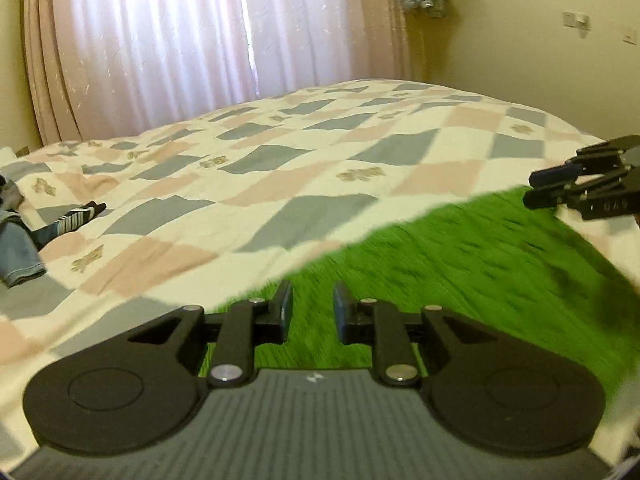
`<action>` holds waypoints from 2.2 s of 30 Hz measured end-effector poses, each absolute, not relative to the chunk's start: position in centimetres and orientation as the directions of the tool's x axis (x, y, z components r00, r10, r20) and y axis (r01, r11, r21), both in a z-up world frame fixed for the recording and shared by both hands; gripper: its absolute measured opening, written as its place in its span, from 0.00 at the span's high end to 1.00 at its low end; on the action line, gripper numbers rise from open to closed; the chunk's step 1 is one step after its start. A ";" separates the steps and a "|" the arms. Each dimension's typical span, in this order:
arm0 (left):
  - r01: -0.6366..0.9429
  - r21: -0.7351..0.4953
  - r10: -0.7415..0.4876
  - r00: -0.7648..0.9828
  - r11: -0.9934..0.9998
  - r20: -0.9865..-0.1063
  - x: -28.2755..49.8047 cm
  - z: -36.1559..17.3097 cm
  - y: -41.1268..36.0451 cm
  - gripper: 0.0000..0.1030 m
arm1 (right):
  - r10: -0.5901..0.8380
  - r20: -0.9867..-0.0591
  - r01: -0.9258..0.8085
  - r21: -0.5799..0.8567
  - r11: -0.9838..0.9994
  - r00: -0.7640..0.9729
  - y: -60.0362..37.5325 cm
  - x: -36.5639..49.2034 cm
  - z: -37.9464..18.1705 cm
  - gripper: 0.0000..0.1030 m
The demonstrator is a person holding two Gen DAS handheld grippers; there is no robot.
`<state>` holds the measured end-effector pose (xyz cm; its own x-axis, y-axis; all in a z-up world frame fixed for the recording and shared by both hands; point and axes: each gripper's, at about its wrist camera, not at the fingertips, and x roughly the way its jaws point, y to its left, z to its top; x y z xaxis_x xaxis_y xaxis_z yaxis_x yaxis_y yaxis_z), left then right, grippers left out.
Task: Fold clothes
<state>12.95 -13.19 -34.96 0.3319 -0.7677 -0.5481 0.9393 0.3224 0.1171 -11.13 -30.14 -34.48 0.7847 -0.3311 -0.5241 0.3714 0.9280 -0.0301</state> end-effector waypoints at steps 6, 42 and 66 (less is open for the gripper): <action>0.917 -0.048 -0.713 0.273 0.395 -0.646 19.8 -41.2 -14.7 0.81 | -0.379 -0.634 0.413 -0.101 0.905 0.674 -35.5 -6.3 -39.9 0.64; 0.809 -0.049 -0.572 0.369 0.586 -0.733 -0.2 -35.3 -1.9 0.40 | -0.425 -0.609 0.604 0.115 0.788 0.670 -19.7 -22.2 -35.4 0.25; 0.736 0.005 -0.498 0.463 0.677 -0.733 -4.4 -31.4 2.4 0.01 | -0.414 -0.672 0.727 0.279 0.627 0.615 -16.2 -25.3 -32.4 0.00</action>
